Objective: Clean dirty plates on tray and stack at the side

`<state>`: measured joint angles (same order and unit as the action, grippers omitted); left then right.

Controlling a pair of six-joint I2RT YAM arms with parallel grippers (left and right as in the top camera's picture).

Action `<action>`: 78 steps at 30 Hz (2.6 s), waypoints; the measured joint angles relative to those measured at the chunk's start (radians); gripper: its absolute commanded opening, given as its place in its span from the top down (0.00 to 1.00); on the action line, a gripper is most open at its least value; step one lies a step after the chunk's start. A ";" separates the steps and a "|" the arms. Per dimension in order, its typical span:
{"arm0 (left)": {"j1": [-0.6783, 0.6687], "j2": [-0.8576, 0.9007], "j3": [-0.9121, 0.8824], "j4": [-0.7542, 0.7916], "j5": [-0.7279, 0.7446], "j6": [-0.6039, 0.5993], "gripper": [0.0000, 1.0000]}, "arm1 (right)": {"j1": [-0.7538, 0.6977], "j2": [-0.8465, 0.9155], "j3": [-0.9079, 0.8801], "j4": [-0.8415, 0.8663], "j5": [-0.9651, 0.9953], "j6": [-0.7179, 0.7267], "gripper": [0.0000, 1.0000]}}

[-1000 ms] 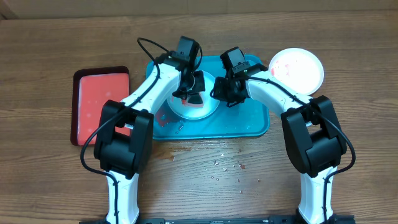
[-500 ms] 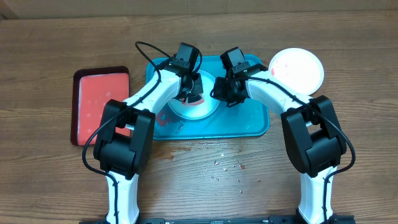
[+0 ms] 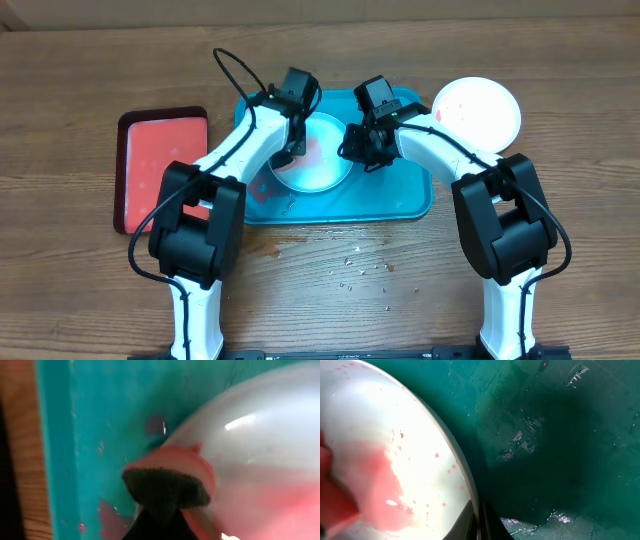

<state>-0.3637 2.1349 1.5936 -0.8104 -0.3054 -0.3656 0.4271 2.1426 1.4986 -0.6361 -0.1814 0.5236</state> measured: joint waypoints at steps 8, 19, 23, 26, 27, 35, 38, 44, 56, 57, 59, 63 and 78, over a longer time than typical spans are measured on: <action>0.010 0.001 0.075 0.079 0.248 0.003 0.96 | 0.000 0.000 0.000 0.002 -0.001 -0.001 0.96; -0.021 0.095 0.076 0.098 0.423 0.002 0.96 | -0.001 0.001 -0.002 0.001 -0.001 0.000 0.96; -0.001 0.095 0.079 0.075 0.430 0.002 0.96 | -0.001 0.001 -0.002 0.001 0.000 -0.001 0.96; 0.026 0.093 0.082 0.045 0.412 0.002 0.96 | -0.001 0.001 -0.002 0.001 0.001 -0.001 0.96; 0.039 0.090 0.082 0.034 0.397 0.002 0.96 | -0.001 0.001 -0.002 0.001 0.000 -0.001 0.96; 0.151 0.061 0.082 -0.003 0.332 0.002 0.96 | 0.006 0.004 -0.002 0.021 -0.018 0.000 0.96; 0.163 0.021 0.082 -0.008 0.308 0.002 0.96 | 0.012 0.004 -0.002 0.020 -0.021 0.000 0.96; 0.207 -0.142 0.082 -0.010 0.248 -0.001 0.96 | 0.009 0.004 -0.002 0.014 -0.021 0.000 0.96; 0.448 -0.230 0.066 -0.152 0.229 -0.026 0.96 | 0.009 0.004 -0.002 0.014 -0.021 0.000 0.96; 0.473 -0.216 0.060 -0.154 0.228 -0.031 0.96 | 0.009 0.004 -0.002 0.014 -0.021 0.000 0.96; 0.520 -0.179 0.050 -0.155 0.222 -0.047 0.96 | 0.009 0.004 -0.002 0.014 -0.021 0.000 0.96; 0.589 -0.096 0.040 -0.156 0.217 -0.061 0.96 | 0.009 0.004 -0.002 0.014 -0.021 0.000 0.96; 0.614 -0.032 0.077 -0.220 0.275 -0.051 0.00 | 0.005 0.004 -0.002 0.020 -0.013 0.000 0.86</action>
<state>0.2504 2.1033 1.6707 -1.0309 -0.0303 -0.4171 0.4316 2.1464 1.4967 -0.6159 -0.1947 0.5232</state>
